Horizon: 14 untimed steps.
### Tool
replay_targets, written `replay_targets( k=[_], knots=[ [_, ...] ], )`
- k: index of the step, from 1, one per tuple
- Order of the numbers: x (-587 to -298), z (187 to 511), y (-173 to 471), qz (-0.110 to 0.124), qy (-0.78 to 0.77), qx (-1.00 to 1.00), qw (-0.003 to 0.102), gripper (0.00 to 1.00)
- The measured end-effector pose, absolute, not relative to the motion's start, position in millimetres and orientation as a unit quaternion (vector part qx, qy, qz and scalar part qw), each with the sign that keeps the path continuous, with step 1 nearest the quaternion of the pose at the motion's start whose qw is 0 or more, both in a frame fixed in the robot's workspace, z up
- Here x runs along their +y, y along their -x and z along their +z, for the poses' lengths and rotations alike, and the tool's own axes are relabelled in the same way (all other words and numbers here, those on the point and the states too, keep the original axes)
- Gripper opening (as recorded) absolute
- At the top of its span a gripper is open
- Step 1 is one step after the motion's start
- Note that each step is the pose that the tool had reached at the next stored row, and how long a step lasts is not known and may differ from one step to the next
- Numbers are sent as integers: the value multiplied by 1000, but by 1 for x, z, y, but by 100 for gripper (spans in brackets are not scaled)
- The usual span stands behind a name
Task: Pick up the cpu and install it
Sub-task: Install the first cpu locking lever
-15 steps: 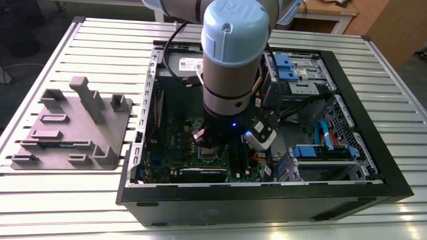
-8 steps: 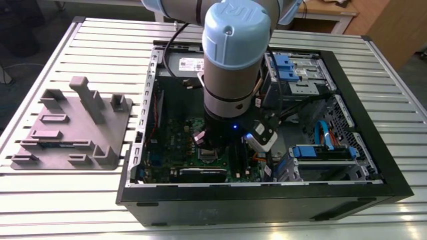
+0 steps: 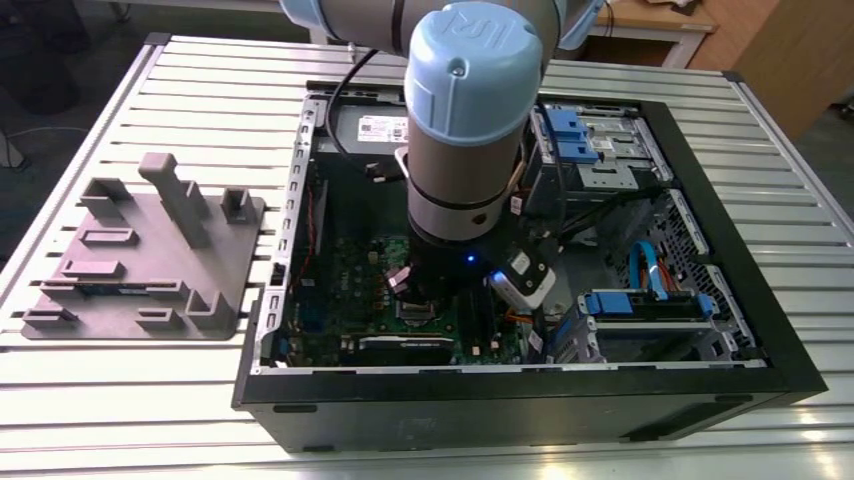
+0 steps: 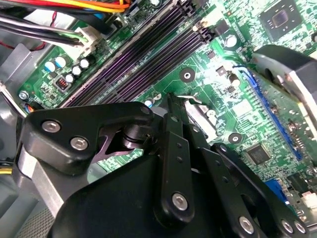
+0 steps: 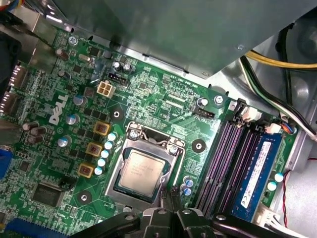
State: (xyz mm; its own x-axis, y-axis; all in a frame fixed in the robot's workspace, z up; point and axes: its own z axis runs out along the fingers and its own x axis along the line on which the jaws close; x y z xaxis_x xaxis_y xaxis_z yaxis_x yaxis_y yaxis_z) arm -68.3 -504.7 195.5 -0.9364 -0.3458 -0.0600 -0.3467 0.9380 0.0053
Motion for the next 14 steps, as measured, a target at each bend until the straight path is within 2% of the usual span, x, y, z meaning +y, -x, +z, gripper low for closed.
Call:
replay_targets(
  k=[14],
  knots=[
    [-513,192,68,7,176,984,30,10]
  ],
)
